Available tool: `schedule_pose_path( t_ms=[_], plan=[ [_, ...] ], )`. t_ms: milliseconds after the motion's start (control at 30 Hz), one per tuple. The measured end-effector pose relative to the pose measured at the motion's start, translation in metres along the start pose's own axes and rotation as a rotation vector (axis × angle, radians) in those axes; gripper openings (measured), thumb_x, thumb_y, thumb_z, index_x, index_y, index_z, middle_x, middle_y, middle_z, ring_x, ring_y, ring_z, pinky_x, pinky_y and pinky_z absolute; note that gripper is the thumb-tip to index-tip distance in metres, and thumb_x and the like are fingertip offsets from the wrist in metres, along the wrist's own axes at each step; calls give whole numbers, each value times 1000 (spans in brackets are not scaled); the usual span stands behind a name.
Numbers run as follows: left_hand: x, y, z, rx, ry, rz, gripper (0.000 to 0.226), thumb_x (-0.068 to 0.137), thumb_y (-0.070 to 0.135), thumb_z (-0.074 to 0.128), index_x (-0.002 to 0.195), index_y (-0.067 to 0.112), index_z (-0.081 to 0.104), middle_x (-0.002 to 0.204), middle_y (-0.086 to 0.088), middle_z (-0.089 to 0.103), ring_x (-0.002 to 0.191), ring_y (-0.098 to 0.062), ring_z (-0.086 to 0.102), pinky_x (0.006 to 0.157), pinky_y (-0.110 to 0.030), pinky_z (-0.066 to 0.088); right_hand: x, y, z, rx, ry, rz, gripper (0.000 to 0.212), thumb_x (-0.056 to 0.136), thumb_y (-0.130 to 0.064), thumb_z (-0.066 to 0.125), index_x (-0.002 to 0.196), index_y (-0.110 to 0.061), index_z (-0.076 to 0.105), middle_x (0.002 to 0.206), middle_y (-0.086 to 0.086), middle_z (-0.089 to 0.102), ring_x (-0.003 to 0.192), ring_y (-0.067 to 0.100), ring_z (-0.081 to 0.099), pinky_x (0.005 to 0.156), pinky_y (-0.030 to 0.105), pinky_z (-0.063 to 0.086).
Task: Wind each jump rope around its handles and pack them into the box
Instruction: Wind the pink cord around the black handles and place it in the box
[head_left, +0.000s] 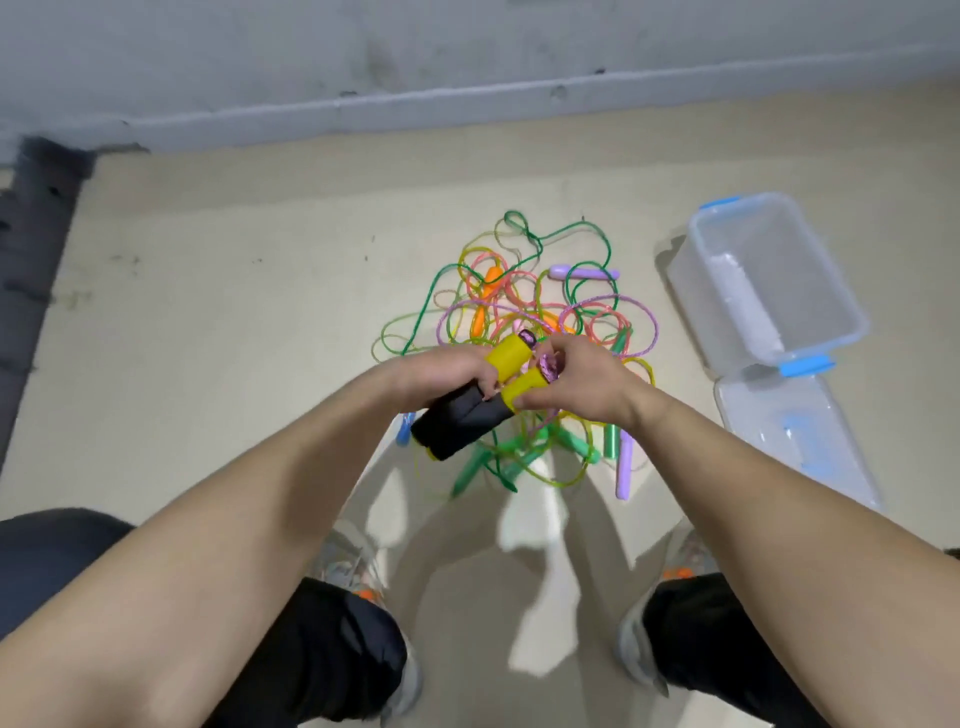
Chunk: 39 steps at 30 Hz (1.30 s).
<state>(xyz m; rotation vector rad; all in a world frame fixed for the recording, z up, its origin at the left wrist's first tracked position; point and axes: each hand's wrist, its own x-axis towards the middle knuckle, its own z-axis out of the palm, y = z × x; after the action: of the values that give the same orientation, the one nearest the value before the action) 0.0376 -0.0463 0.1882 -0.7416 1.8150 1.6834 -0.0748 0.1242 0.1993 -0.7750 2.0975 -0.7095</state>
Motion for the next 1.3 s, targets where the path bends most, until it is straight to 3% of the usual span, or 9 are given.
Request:
schedule_pose_path(
  t_ms=[167,433,533,667,767,867,1000,1100,1300],
  plan=[
    [-70,45,-2,-59,-73,196,17,92,13,71,108,13,66,99,-5,76,90,-21,72,84,-33,57,-29,-57,-40,11,75,-154,41,66,-35,92,80,-25,54,69,-10,55,61,10,47,50,17,33],
    [-143,86,2,-4,-18,329,11,94,11,66,104,8,65,91,-4,73,79,-18,68,73,-27,54,-64,-79,-92,150,-53,-303,85,49,-50,96,123,-34,58,87,-5,62,69,11,56,72,34,48],
    [-146,83,3,6,-55,313,7,95,8,63,102,7,65,93,-4,74,79,-17,69,73,-25,54,-66,-77,-104,-191,1,-314,71,73,-36,88,136,-31,54,91,-4,67,83,17,63,81,34,48],
    [-140,77,-1,48,-182,289,9,94,9,66,102,5,65,92,-5,74,82,-20,69,75,-27,54,-66,-67,-106,-833,-27,-67,68,89,-47,67,150,-35,39,135,3,59,128,29,51,101,36,44],
    [-134,76,-5,35,-234,293,18,90,13,68,105,3,66,101,-14,72,86,-27,69,82,-36,55,-67,-62,-104,-657,-108,-113,88,83,-31,70,156,-42,22,154,6,30,141,33,32,115,42,33],
    [-130,80,-8,52,-289,304,16,90,12,66,104,5,67,101,-15,72,87,-28,69,82,-35,55,-65,-70,-97,-314,-158,-376,82,76,-20,76,148,-40,42,156,-5,28,145,18,27,117,34,28],
    [-129,82,-17,168,-360,333,21,90,10,65,107,-1,67,104,-14,72,92,-31,66,91,-44,53,-56,-78,-87,41,-268,-457,33,79,-15,70,111,-5,71,127,6,63,118,14,57,99,29,43],
    [-131,81,-27,151,-391,334,20,90,10,64,105,-3,67,102,-17,71,87,-30,66,86,-39,54,-57,-78,-86,296,-336,-375,5,82,-13,64,84,-9,66,75,7,67,69,16,59,65,27,43],
    [-135,68,-48,154,-308,277,23,88,11,64,104,-5,65,101,-23,70,84,-27,69,80,-31,55,-57,-70,-96,480,-237,-274,16,83,-17,63,66,-17,63,58,9,39,50,16,36,54,32,23]
  ],
)
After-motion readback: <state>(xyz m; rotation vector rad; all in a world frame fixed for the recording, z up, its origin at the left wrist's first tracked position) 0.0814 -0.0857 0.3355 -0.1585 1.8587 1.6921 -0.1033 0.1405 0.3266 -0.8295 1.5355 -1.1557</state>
